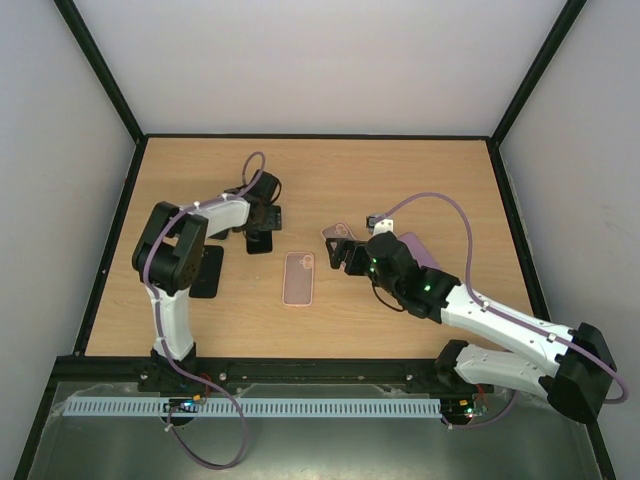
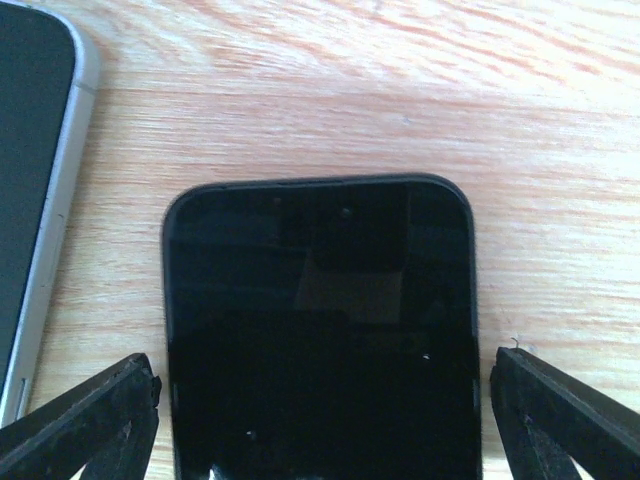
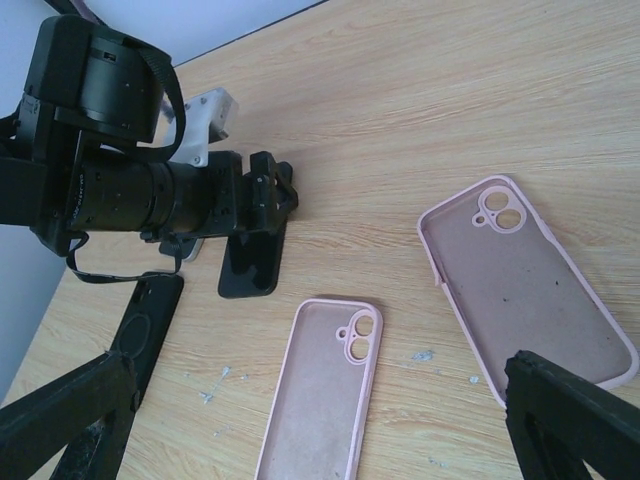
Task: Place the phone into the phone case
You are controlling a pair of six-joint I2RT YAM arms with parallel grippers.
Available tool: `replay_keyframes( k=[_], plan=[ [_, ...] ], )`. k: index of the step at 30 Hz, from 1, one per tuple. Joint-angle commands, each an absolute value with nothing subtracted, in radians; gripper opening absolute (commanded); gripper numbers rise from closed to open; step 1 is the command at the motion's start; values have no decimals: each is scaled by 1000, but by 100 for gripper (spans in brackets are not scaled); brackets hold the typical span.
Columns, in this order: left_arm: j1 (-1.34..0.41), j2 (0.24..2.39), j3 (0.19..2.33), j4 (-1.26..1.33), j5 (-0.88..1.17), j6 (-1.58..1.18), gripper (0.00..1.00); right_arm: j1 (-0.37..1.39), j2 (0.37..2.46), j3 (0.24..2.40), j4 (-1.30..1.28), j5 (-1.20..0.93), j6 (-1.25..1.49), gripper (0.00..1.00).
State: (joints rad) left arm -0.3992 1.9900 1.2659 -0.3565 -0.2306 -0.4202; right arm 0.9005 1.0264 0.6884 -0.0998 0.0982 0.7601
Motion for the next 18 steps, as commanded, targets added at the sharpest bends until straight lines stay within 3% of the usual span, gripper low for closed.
replay_keyframes(
  k=[1, 18],
  plan=[
    [-356, 2010, 1213, -381, -217, -451, 90, 897, 994, 677, -94, 138, 764, 98],
    [-359, 1988, 1171, -347, -143, -470, 72, 899, 1022, 645, -68, 77, 796, 100]
  ],
)
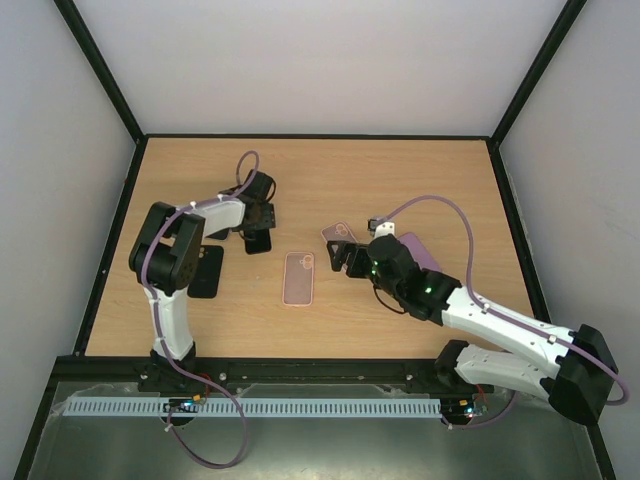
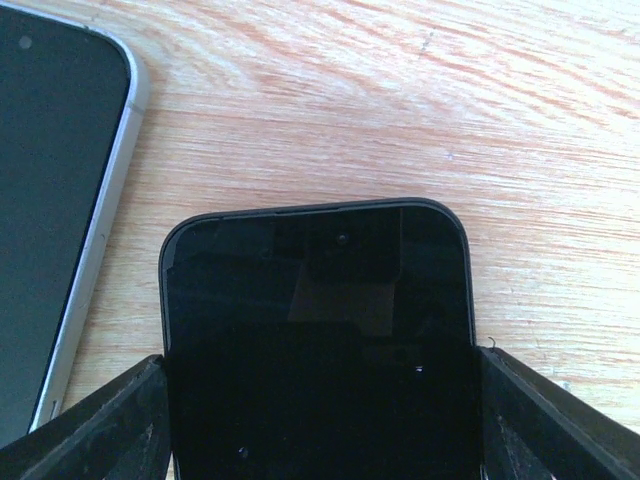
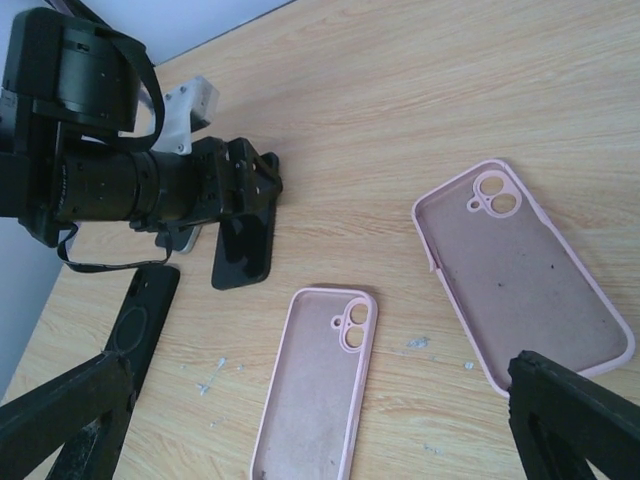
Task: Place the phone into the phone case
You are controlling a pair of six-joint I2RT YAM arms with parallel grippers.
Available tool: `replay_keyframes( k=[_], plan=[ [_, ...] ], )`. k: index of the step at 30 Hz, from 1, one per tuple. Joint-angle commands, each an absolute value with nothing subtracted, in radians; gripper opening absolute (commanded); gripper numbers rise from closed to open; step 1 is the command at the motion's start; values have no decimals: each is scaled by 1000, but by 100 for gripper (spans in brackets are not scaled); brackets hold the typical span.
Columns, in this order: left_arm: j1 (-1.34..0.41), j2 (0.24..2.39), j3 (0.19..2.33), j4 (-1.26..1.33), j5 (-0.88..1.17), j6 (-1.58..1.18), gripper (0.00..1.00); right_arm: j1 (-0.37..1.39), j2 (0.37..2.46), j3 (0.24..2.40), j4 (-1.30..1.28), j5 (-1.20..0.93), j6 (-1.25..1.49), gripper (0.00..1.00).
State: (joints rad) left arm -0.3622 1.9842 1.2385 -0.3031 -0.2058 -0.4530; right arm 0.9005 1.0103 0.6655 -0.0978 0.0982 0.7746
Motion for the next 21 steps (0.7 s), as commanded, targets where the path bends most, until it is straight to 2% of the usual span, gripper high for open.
replay_keyframes(
  k=[1, 12, 15, 19, 21],
  plan=[
    [-364, 1976, 1157, -337, -128, -479, 71, 899, 1029, 644, -67, 70, 801, 100],
    [-413, 1894, 1064, -304, -52, -543, 62, 897, 1091, 611, 31, -82, 853, 89],
    [-426, 1851, 1053, -301, -25, -559, 61, 897, 1118, 605, 54, -108, 861, 79],
    [-439, 1767, 1029, -285, 14, -580, 61, 898, 1147, 605, 97, -123, 865, 60],
    [-447, 1729, 1013, -274, 43, -590, 61, 898, 1167, 597, 135, -130, 872, 56]
  ],
)
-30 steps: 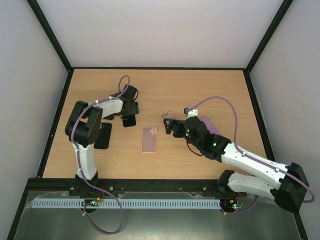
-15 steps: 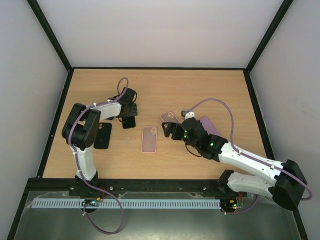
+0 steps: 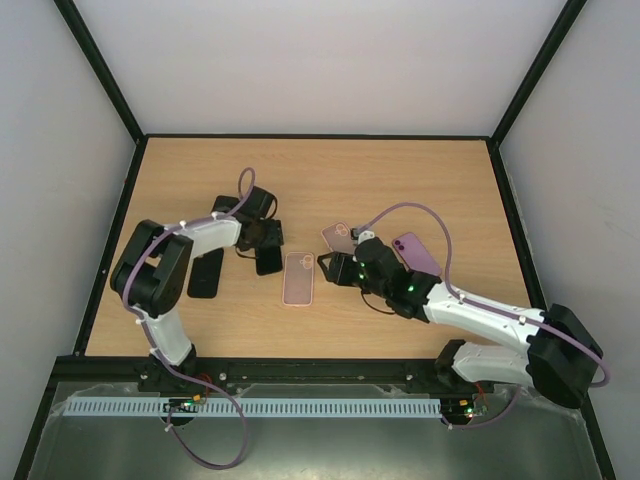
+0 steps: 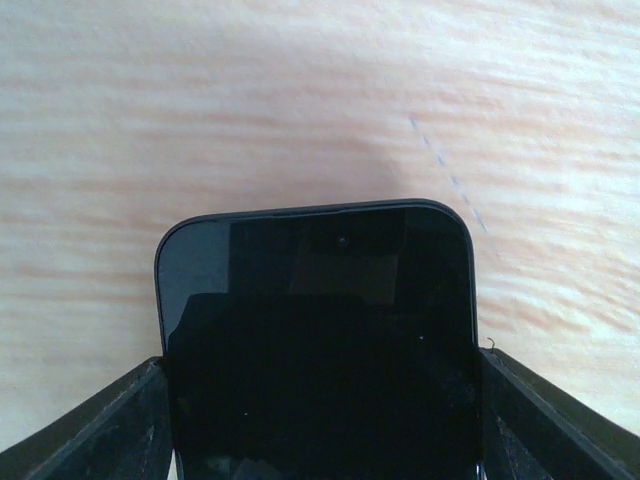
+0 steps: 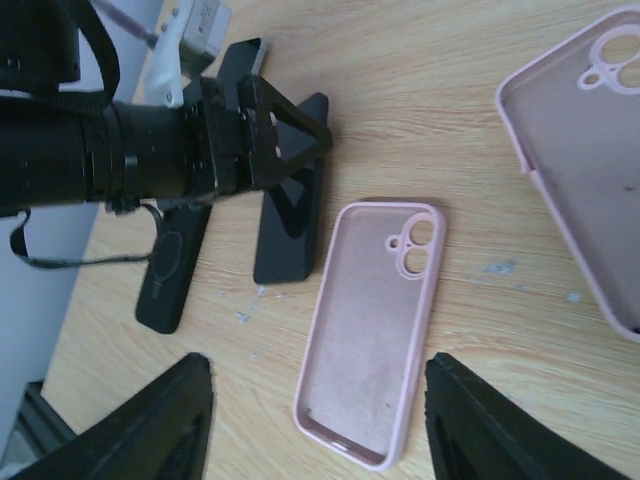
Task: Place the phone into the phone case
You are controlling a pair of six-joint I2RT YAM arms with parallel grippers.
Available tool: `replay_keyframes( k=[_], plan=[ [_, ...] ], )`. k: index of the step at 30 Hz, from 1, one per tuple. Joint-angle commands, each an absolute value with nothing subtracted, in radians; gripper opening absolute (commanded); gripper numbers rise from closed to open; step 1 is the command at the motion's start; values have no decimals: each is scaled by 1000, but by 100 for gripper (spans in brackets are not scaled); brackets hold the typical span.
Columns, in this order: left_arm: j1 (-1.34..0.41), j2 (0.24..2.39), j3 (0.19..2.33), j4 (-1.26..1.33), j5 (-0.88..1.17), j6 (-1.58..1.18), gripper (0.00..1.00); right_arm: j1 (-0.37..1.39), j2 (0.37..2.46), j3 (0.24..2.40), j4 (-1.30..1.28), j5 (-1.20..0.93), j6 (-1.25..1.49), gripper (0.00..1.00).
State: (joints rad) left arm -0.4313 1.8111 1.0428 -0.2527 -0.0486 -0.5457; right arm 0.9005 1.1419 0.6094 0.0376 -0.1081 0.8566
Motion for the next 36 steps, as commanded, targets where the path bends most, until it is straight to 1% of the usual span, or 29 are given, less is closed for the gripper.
replay_keyframes(
  k=[1, 6, 11, 18, 21, 22, 26, 31, 36],
  plan=[
    [-449, 1711, 1006, -267, 58, -594, 61, 897, 1178, 595, 156, -136, 875, 54],
    [-469, 1632, 966, -243, 117, -613, 61, 898, 1267, 593, 269, -209, 897, 43],
    [-482, 1565, 922, -228, 162, -622, 61, 898, 1365, 624, 328, -272, 905, 39],
    [-489, 1479, 856, -197, 214, -645, 61, 899, 1454, 638, 419, -366, 935, 37],
    [-491, 1454, 831, -190, 223, -653, 61, 899, 1480, 635, 476, -404, 959, 29],
    [-491, 1447, 827, -188, 225, -654, 61, 899, 1489, 637, 493, -424, 965, 28],
    [-491, 1428, 814, -181, 225, -660, 61, 906, 1515, 645, 525, -449, 994, 27],
    [-492, 1425, 810, -162, 255, -666, 61, 919, 1558, 677, 499, -447, 1012, 27],
    [-492, 1417, 798, -144, 265, -680, 61, 930, 1579, 691, 490, -442, 1027, 24]
  ],
)
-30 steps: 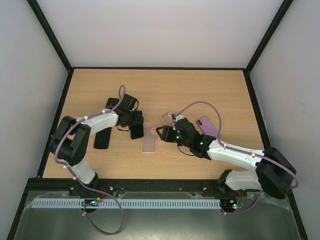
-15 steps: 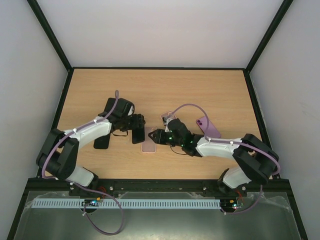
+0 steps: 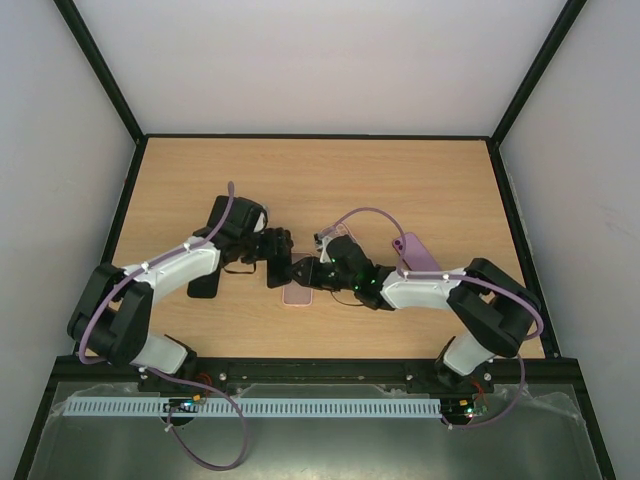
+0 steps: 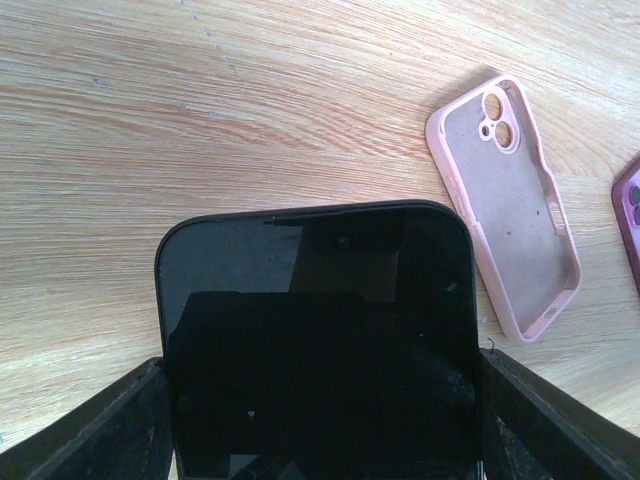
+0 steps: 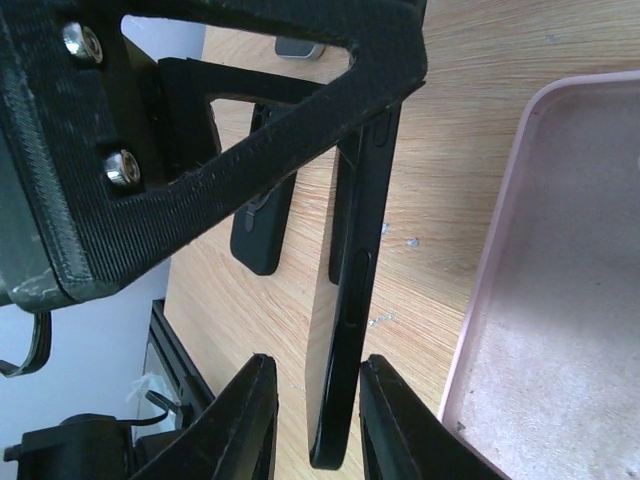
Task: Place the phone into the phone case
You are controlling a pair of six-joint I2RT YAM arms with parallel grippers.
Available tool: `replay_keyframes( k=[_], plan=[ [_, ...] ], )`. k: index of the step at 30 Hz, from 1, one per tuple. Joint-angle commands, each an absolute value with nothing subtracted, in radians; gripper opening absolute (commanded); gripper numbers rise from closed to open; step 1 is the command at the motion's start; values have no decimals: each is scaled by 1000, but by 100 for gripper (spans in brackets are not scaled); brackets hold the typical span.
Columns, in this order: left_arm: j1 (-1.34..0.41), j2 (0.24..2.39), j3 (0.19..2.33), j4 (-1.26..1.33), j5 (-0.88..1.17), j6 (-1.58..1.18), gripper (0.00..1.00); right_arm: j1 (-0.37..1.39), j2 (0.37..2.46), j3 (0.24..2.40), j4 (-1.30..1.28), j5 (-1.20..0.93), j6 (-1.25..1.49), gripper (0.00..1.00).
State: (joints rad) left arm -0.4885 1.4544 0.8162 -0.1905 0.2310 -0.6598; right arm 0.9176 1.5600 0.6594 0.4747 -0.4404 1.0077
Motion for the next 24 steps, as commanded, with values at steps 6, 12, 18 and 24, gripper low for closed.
replay_keyframes(
  k=[6, 12, 18, 24],
  plan=[
    [-492, 1411, 780, -120, 292, -696, 61, 933, 1605, 700, 468, -437, 1034, 16],
    [-492, 1399, 772, -111, 309, -708, 63, 934, 1589, 698, 451, -415, 1017, 2],
    [-492, 1377, 756, -96, 311, -735, 82, 934, 1557, 671, 450, -401, 1006, 2],
    [-492, 1344, 727, -47, 361, -744, 100, 931, 1491, 649, 372, -368, 970, 2]
  ],
)
